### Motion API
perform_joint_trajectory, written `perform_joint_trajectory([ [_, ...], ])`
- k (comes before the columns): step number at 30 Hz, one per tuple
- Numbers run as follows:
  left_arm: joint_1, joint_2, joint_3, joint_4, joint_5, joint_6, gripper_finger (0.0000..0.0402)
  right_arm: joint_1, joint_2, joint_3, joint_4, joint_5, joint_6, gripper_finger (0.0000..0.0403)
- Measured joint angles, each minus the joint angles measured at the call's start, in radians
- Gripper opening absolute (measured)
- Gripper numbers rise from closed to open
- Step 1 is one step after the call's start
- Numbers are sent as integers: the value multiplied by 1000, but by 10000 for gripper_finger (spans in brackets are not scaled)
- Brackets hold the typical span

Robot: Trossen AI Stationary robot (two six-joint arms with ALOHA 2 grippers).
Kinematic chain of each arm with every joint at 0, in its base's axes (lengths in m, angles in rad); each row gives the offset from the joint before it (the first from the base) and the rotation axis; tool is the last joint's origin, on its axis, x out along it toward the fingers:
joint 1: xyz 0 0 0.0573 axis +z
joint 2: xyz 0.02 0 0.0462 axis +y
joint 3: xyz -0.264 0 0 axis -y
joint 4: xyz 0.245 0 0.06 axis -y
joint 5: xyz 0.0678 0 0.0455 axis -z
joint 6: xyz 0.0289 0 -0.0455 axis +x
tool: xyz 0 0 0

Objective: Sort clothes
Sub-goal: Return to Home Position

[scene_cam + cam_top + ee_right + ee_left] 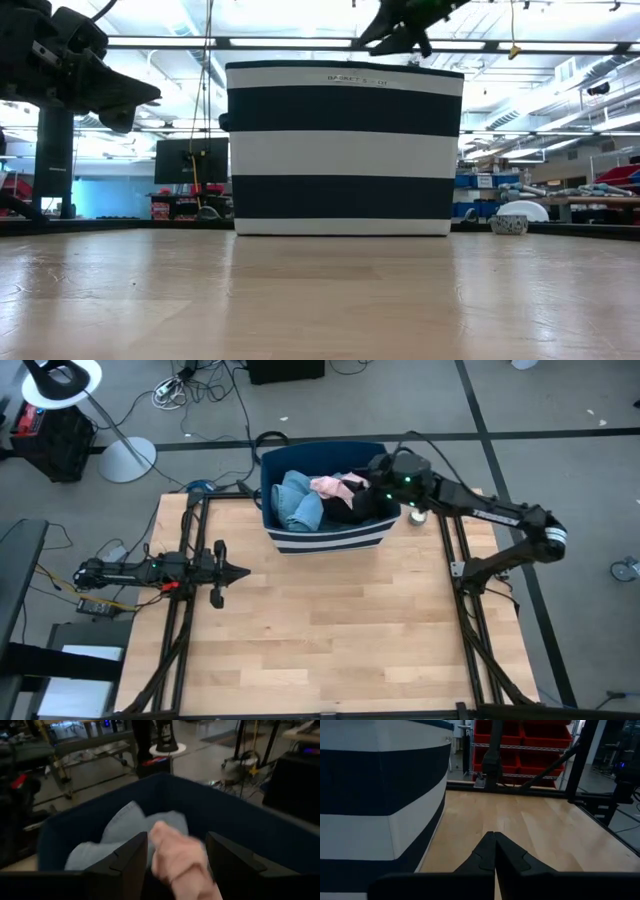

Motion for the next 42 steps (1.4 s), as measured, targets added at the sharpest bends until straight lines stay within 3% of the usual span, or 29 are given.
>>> perform_joint_trajectory([
  [9,0,0,0,1,0,-1,6,116,-96,0,-279,-59,19,179],
  [12,0,0,0,1,0,-1,6,182,-119,0,-353,-61,19,133],
  [17,0,0,-1,3,-1,-1,6,317,-143,-2,-415,-61,6,20],
  [19,0,0,-3,13,0,-1,6,373,-153,-26,-402,-56,-6,11],
  [23,0,0,-6,44,-1,-2,6,463,-187,-144,-327,-14,-7,21],
  [29,0,0,-6,72,-1,-2,6,515,-245,-403,-98,-10,-2,4],
  [36,0,0,-6,76,-1,-2,6,488,-316,-667,134,-60,-1,2],
  [42,0,0,-5,79,-1,-2,6,423,-451,-851,296,-120,8,2],
])
